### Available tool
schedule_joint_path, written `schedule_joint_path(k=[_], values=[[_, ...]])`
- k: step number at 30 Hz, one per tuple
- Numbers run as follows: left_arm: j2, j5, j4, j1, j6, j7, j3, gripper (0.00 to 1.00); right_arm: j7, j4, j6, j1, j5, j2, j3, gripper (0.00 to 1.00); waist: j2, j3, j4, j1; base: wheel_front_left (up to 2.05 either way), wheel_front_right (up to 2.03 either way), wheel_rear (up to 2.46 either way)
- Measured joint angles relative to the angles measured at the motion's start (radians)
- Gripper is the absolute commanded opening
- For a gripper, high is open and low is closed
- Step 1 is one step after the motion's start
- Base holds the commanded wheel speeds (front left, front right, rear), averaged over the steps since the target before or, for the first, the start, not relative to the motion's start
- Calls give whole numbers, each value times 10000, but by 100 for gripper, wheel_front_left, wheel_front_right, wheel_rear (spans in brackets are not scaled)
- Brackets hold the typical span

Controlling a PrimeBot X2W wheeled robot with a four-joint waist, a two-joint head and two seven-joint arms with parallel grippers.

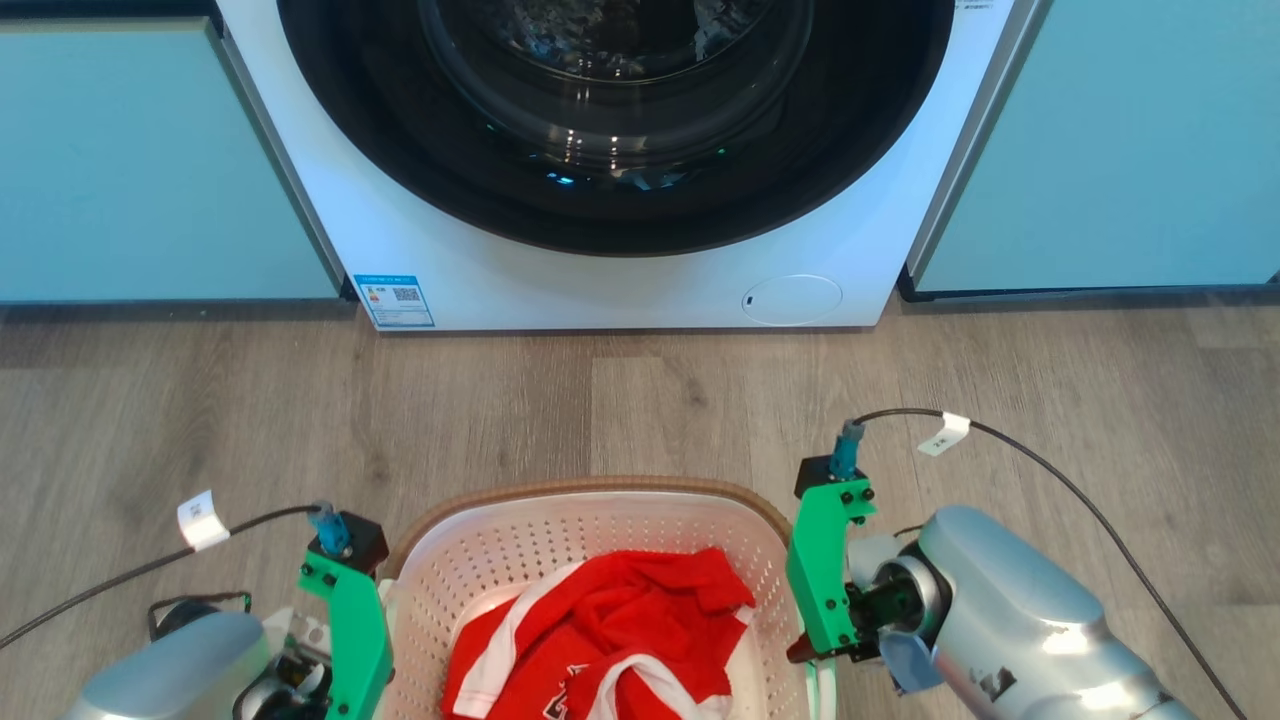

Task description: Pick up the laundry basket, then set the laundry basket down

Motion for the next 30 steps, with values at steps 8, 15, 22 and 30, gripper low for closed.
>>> schedule_joint_path(k=[8,15,22,30], values=[[4,-96,-6,2,0,2,-6,0,102,-174,0,210,-174,2,-188,0,0,-31,-6,0,0,0,0],[2,-96,-13,-3,-2,56,-6,0,188,-368,-2,273,-370,6,-380,0,0,80,-8,0,0,0,0],[-86,-94,174,-35,-2,-174,-4,0,163,-587,0,364,-614,10,-516,0,0,492,-2,0,0,0,0],[-395,192,591,-629,-2,-579,-2,0,-236,-746,0,293,-1022,12,-959,0,0,1597,10,2,0,0,0]])
